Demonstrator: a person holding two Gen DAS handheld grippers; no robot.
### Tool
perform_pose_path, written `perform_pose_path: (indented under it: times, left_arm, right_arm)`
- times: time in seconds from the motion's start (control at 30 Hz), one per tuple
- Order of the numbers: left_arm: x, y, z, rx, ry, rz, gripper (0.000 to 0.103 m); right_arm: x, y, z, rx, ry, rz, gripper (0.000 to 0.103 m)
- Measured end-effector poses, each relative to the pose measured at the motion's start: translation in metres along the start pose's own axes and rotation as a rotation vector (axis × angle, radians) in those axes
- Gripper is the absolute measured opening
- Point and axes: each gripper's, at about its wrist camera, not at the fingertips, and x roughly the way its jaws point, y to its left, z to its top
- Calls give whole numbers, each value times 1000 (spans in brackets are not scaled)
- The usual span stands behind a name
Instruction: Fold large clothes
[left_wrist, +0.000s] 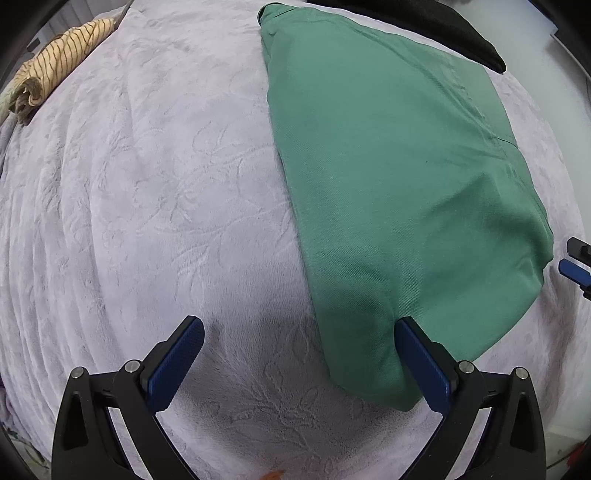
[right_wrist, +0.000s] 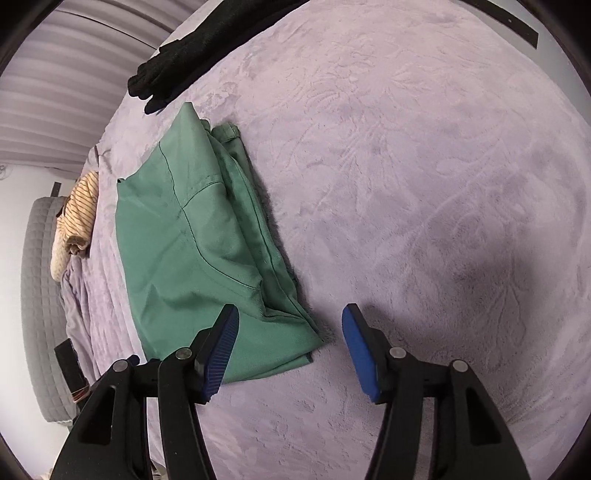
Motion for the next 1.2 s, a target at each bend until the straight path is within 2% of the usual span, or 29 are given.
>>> perform_pose_path:
  times: [0.27, 0.33, 0.37, 0.47, 0.5, 0.53, 0.57, 0.6, 0.77, 0.93, 1.03, 1.2]
  left_arm:
    - [2, 1, 8, 6, 20, -21, 103]
    - [2, 2, 10, 5, 21, -23, 103]
    - [2, 3, 10, 2, 23, -25, 103]
    - [3, 5, 13, -3, 26, -29, 103]
    - [4, 5, 13, -3, 27, -30, 103]
    - [5, 6, 14, -2, 27, -30, 103]
    - [5, 6, 14, 2, 27, -30, 103]
    - [5, 6, 14, 5, 26, -30, 103]
    - [9, 7, 19, -3, 44, -62, 103]
    - [-2, 21, 39, -59, 16, -216, 103]
    - [2, 28, 54, -80, 11, -274, 103]
    - [28, 24, 66, -78, 82, -400, 103]
  right_arm:
    - [5, 8, 6, -18, 18, 31, 67]
    - [6, 10, 7, -22, 20, 42, 74]
    - [7, 11, 8, -27, 21, 49, 81]
    - [8, 17, 12, -45, 24, 63, 81]
    - [8, 19, 13, -51, 25, 64, 84]
    - [10, 20, 14, -53, 27, 68, 90]
    - [11, 21, 15, -52, 29, 77, 100]
    - [12, 22, 17, -49, 35, 86, 103]
    - [19, 26, 23, -68, 55, 92, 103]
    - [24, 33, 36, -109, 85, 121, 103]
    - [29, 37, 50, -145, 92, 154, 103]
    - [55, 39, 79, -176, 124, 211, 103]
